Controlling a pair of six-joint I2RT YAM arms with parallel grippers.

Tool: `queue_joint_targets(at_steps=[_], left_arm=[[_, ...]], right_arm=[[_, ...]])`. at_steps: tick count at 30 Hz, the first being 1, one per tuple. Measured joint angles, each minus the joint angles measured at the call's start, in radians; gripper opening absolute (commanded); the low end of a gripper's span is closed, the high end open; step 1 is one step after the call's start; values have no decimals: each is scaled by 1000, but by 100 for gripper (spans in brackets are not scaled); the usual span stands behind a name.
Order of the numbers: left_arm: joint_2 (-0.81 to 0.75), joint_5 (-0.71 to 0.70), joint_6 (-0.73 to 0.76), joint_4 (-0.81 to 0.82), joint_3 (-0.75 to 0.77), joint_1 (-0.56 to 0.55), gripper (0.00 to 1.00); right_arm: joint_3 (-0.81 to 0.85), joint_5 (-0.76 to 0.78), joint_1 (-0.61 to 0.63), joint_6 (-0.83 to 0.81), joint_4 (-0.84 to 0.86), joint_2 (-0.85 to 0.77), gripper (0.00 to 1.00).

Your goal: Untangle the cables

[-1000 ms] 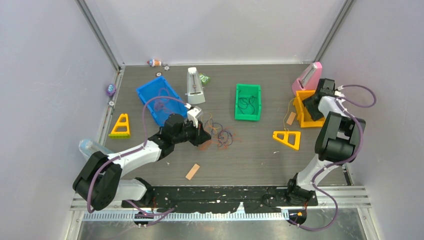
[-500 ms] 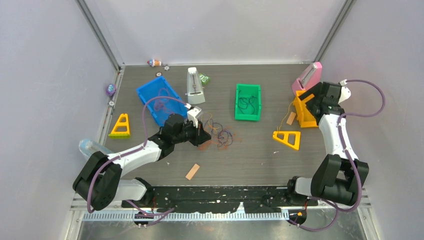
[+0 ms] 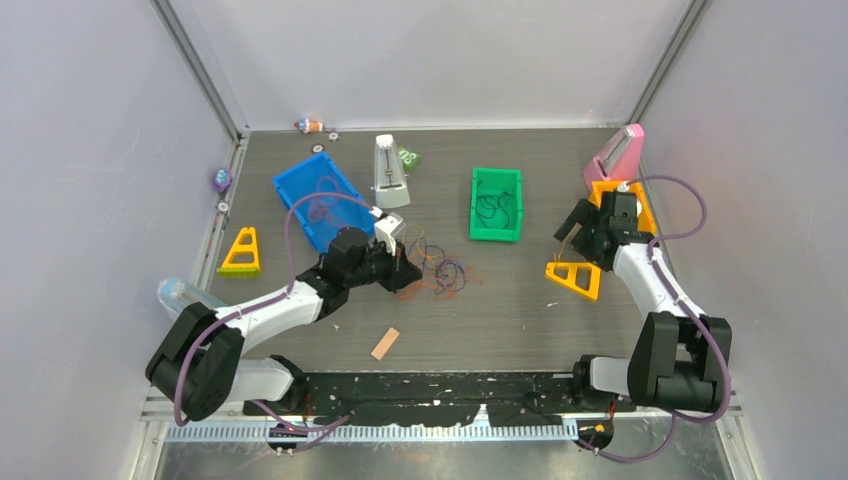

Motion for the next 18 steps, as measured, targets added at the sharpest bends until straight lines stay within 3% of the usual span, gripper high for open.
queue_joint_targets(at_steps=[13, 15, 17, 18], left_arm=[[0, 0, 0, 0, 0, 0, 0], [0, 0, 0, -2, 0, 0, 0], [0, 0, 1, -5, 0, 0, 0], [0, -1, 1, -8, 0, 0, 0]], right_arm=[[-46, -91, 40, -13, 49, 143, 70], [-46, -100, 51, -9, 51, 155, 60], [-46, -106, 58, -5, 51, 159, 42], [-46, -109, 60, -5, 50, 159, 26]])
